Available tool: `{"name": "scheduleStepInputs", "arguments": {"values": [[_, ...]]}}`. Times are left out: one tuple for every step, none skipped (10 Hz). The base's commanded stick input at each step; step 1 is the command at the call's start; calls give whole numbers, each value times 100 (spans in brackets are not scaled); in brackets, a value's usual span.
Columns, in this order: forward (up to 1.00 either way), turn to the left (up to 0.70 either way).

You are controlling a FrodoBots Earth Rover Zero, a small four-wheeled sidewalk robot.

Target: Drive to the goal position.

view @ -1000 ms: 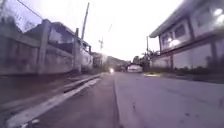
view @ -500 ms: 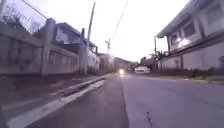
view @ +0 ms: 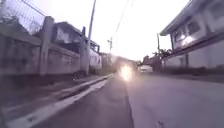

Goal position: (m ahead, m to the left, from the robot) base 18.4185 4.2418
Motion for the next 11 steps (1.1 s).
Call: {"name": "scheduleStepInputs", "arguments": {"values": [[70, 0], [70, 0], [70, 0], [70, 0], [70, 0], [70, 0], [70, 0], [70, 0], [70, 0], [70, 0], [70, 0]]}}
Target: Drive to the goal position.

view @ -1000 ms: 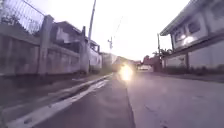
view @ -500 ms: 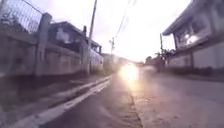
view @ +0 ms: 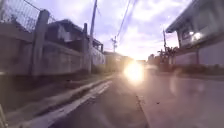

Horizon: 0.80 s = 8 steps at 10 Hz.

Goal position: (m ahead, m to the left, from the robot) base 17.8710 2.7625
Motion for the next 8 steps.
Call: {"name": "scheduleStepInputs", "arguments": {"values": [[70, 0], [70, 0], [70, -3], [70, -22], [70, -35], [70, -35], [70, -35], [70, -35]]}}
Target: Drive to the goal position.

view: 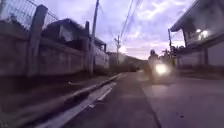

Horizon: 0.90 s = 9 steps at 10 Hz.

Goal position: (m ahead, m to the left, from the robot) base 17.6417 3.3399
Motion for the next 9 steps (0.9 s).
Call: {"name": "scheduleStepInputs", "arguments": {"values": [[70, -35], [70, -35], [70, -35], [70, -25], [70, -14], [70, -5], [70, -1], [70, 0], [70, 0]]}}
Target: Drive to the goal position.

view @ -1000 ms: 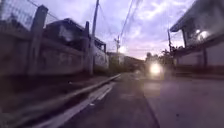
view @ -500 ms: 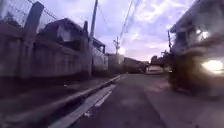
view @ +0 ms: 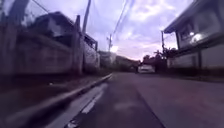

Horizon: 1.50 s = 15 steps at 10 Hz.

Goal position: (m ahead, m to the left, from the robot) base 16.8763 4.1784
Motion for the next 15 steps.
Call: {"name": "scheduleStepInputs", "arguments": {"values": [[70, 0], [70, -7], [70, -34], [70, -35], [70, -35], [70, -35], [70, -35], [70, -35], [70, -35], [70, -16], [70, 0], [70, 0], [70, 0], [70, 0], [70, 0]]}}
